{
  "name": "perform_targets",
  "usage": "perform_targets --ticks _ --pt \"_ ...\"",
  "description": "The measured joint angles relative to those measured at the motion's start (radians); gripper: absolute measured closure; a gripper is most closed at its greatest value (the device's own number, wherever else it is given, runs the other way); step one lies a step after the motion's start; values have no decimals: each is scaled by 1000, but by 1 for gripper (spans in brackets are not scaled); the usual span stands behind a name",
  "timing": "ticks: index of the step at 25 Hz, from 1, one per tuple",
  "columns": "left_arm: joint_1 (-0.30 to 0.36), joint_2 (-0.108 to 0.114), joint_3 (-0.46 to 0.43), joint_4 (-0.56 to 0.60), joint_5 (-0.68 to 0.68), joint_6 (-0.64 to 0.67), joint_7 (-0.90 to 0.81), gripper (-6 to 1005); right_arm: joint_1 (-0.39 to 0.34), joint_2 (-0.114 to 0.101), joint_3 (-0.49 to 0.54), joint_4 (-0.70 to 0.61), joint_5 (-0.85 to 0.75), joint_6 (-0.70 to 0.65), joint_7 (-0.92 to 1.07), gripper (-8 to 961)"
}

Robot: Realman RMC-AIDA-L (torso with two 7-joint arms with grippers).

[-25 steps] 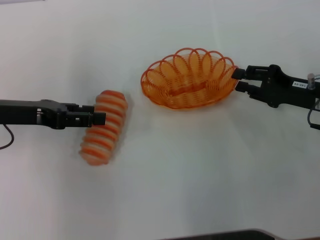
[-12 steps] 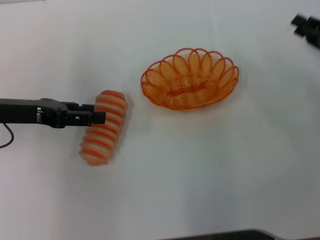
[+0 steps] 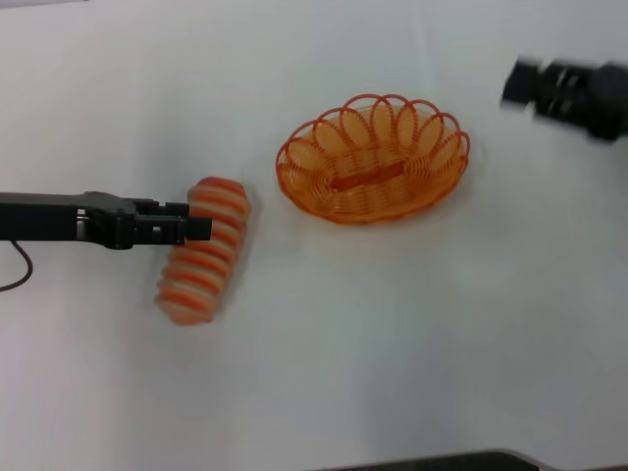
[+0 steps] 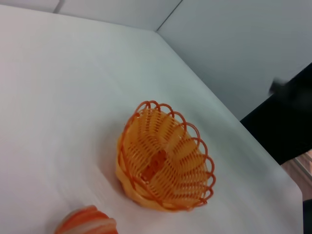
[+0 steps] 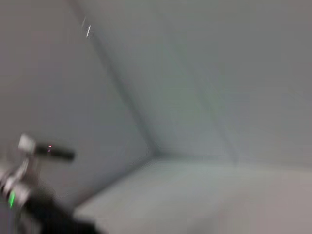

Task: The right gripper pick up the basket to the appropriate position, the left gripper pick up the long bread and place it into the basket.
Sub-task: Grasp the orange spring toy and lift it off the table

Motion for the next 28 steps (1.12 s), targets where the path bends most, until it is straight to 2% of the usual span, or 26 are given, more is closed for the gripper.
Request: perform_targets --ticks 9,17,20,24,28 --pt "0 0 -4 1 0 0 -8 362 49 0 -42 -17 -211 3 23 501" --pt "-6 0 -5 13 0 0 -41 362 62 11 -46 -18 -261 25 27 498" --pt "-9 -2 5 69 3 0 -121 362 64 14 -46 -18 -263 38 32 451" --pt "-11 -4 69 187 14 2 -283 362 64 14 -44 -18 -264 57 30 388" --pt "-46 -1 171 329 124 5 -509 362 61 14 -41 -18 -263 78 24 325"
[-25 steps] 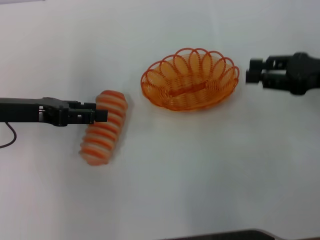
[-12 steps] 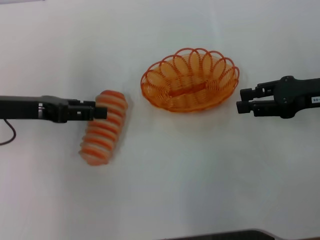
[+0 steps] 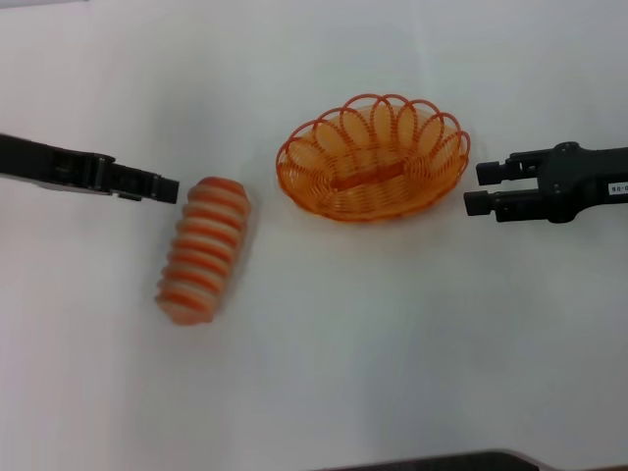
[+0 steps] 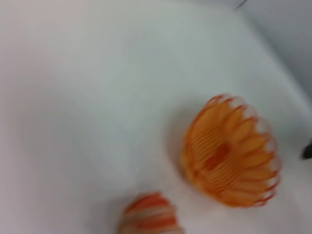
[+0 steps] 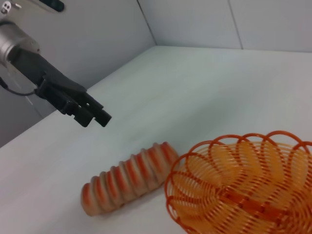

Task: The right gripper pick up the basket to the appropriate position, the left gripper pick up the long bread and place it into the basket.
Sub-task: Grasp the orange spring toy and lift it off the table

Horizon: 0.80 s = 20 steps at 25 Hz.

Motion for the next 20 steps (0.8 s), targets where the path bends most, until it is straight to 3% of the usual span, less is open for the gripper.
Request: perform_targets --ticks 2,7,14,20 --pt "-46 -3 91 59 97 13 -135 362 0 -1 1 0 2 7 -1 322" --pt "-112 -25 168 94 192 21 -254 362 -2 -3 6 0 5 19 -11 315" --pt "-173 -91 185 63 324 -23 -281 361 -7 -3 11 0 6 35 -15 314" --pt "-183 -102 239 2 350 -89 -301 361 -3 -3 12 0 6 35 -15 314"
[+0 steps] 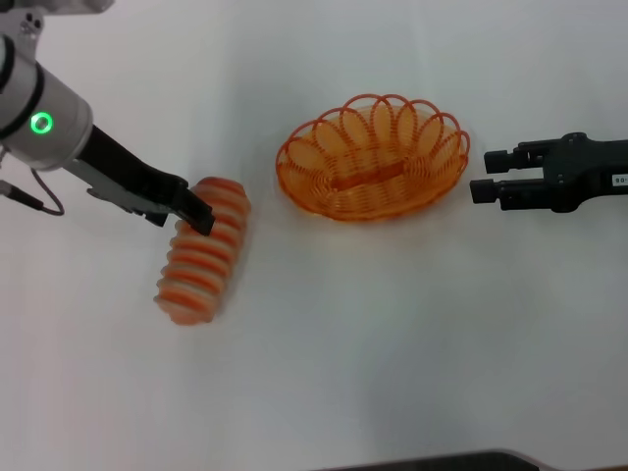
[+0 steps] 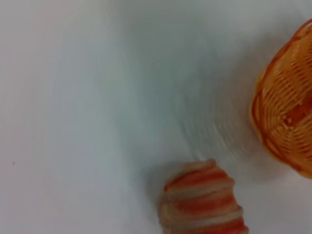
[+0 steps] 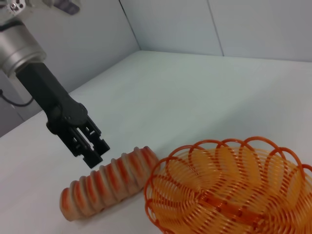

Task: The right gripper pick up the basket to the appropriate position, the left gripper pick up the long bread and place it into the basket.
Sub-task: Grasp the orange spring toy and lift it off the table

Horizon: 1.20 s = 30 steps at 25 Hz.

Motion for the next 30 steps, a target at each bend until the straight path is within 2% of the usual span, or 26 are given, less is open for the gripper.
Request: perform_targets --ticks 9,20,25,30 --pt "-3 -2 64 -90 3 -84 -24 376 5 2 0 1 0 0 0 315" --pt "-6 -7 127 -107 -9 -108 -21 397 4 3 11 2 2 2 0 315" --pt "-6 -7 129 -103 -10 -109 -17 561 1 3 16 3 3 2 0 314" --pt "1 -2 123 -66 -8 -99 4 605 -1 3 28 3 3 2 0 314"
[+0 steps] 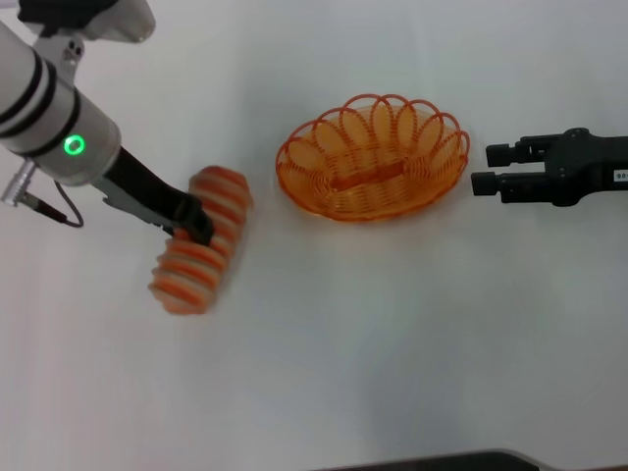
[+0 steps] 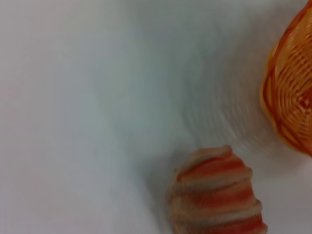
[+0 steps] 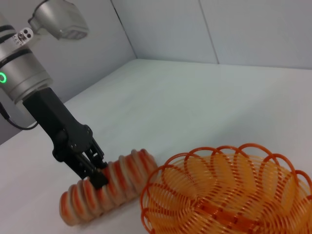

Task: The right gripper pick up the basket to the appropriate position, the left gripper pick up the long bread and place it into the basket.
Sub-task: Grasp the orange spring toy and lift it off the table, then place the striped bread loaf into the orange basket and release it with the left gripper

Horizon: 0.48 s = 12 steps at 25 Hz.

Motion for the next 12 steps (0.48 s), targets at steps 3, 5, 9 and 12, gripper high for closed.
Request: perform_targets --ticks 3,5,9,12 --pt "4 8 -13 55 8 14 38 654 -1 0 8 -2 0 0 0 314" --pt "2 23 -26 94 11 17 72 664 -1 0 9 -2 0 -1 0 314" --pt "-42 56 -49 125 12 7 137 683 -2 0 10 -3 0 -4 0 315" --pt "-80 57 -66 151 -11 0 236 698 -4 0 16 -3 0 -8 0 315"
